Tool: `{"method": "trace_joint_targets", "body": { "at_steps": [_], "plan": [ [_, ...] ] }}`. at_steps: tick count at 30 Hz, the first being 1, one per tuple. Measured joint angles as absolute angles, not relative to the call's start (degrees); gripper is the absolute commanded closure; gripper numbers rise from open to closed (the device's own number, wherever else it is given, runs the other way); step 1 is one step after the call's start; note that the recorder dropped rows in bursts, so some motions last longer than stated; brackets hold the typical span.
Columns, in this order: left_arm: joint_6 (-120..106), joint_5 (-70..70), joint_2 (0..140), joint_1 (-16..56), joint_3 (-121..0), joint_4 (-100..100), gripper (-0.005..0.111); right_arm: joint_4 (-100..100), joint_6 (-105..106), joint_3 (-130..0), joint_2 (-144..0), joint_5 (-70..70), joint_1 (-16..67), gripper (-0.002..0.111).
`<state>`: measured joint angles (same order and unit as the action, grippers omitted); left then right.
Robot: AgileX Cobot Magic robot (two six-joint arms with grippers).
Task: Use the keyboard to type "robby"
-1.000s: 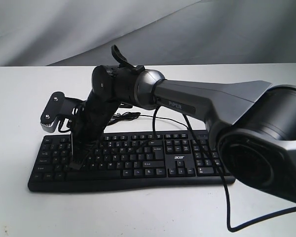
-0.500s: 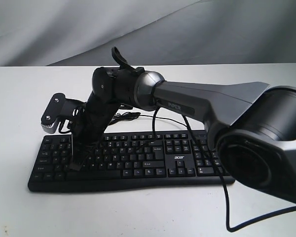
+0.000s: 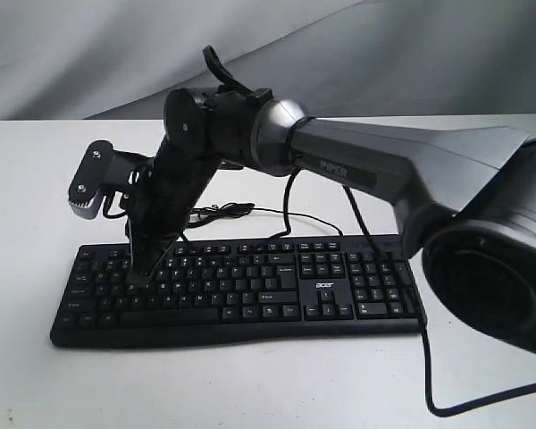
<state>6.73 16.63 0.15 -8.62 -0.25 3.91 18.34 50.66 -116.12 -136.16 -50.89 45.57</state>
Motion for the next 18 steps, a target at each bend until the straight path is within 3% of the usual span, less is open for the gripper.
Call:
{"method": "trace_joint_targets", "body": {
  "at_steps": [5,12,18],
  "plan": [
    [6.73,16.63,0.15,-8.62,-0.25,3.91,0.106,17.80,51.37,-112.47,-131.94,-50.73,44.36,0.108],
    [6.73,16.63,0.15,-8.62,-0.25,3.91,0.106,17.93,54.88,-93.74,-122.52,-36.72,42.87,0.108],
    [6.73,16.63,0.15,-8.62,-0.25,3.91,0.106,23.66,56.09,-87.82,-121.27,-33.48,41.22,0.108]
  ]
}}
